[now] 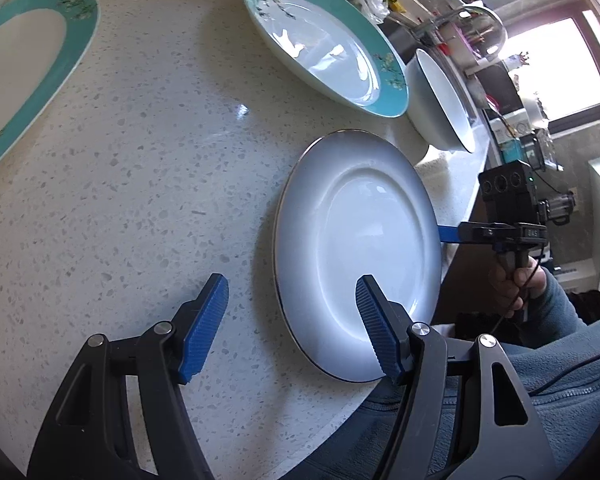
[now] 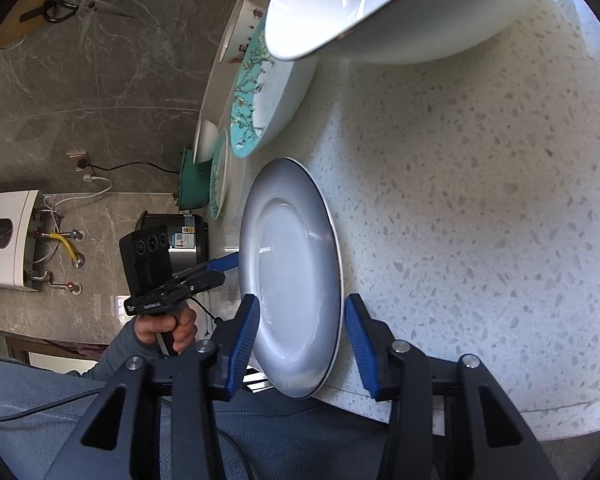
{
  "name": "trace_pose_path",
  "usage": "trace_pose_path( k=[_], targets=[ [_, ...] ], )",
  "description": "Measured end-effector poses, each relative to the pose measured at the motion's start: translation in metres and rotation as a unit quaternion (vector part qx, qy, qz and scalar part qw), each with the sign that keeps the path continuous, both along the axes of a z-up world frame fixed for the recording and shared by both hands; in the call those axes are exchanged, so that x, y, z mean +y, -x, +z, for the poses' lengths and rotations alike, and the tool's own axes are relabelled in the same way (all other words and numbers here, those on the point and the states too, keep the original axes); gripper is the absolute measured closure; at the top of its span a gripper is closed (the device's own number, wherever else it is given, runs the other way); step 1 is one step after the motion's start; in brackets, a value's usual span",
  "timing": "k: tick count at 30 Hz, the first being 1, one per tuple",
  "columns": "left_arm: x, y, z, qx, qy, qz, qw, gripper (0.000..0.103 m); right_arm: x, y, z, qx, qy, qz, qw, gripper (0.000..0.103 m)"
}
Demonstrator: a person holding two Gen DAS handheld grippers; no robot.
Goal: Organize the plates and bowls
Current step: 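Move both grippers to the grey-rimmed white plate and close on its rim, then lift the grey-rimmed plate with both grippers and carry it toward the teal plates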
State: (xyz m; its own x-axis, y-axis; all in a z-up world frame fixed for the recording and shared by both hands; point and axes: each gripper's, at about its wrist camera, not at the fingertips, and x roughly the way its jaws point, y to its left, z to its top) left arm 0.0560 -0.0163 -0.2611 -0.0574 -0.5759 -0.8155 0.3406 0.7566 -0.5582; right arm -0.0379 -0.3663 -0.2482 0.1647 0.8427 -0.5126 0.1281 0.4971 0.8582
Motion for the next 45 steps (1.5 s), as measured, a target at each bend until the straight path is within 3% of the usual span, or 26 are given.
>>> trace_pose_path(
  k=[3,5,6,7,10,16,21,26,28,31,45],
  targets=[
    [-0.007,-0.001,-0.003,0.004,0.007,-0.012,0.9999,0.040,0.003,-0.001,-0.001,0.003,0.003,0.001,1.000,0.059],
    [-0.016,-0.004,-0.003,0.009,0.007,-0.026,0.9996,0.050,0.003,-0.001,-0.002,0.005,0.003,-0.002,1.000,0.062],
    [-0.017,-0.003,-0.005,0.018,0.002,-0.035,0.9992,0.068,0.003,-0.002,-0.003,0.010,0.003,-0.004,1.000,0.064],
    [-0.018,-0.002,-0.006,0.020,-0.006,-0.040,0.9990,0.074,0.003,-0.002,-0.004,0.012,0.003,-0.006,1.000,0.065],
    [-0.019,-0.003,-0.006,0.018,-0.004,-0.042,0.9989,0.078,0.003,-0.002,-0.005,0.018,0.008,-0.007,1.000,0.066],
    [-0.020,-0.007,-0.007,0.027,0.001,-0.040,0.9988,0.078,0.002,-0.005,-0.009,0.038,-0.003,-0.019,0.999,0.066],
    [-0.010,-0.012,-0.017,0.073,0.032,-0.004,0.9968,0.078,-0.001,-0.005,-0.012,0.050,-0.011,-0.024,0.998,0.066],
    [-0.016,-0.010,-0.013,0.060,0.015,-0.020,0.9979,0.078,-0.001,-0.005,-0.012,0.054,-0.009,-0.025,0.998,0.069],
    [-0.018,-0.010,-0.013,0.053,0.007,-0.024,0.9982,0.078,-0.001,-0.005,-0.012,0.051,0.011,-0.017,0.998,0.091],
    [-0.020,-0.009,-0.009,0.037,-0.016,-0.030,0.9987,0.088,-0.003,-0.005,-0.015,0.058,0.023,-0.016,0.998,0.091],
    [-0.018,-0.008,-0.006,0.019,-0.038,-0.020,0.9989,0.088,0.008,-0.009,-0.007,0.049,0.062,-0.010,0.997,0.089]
  ],
)
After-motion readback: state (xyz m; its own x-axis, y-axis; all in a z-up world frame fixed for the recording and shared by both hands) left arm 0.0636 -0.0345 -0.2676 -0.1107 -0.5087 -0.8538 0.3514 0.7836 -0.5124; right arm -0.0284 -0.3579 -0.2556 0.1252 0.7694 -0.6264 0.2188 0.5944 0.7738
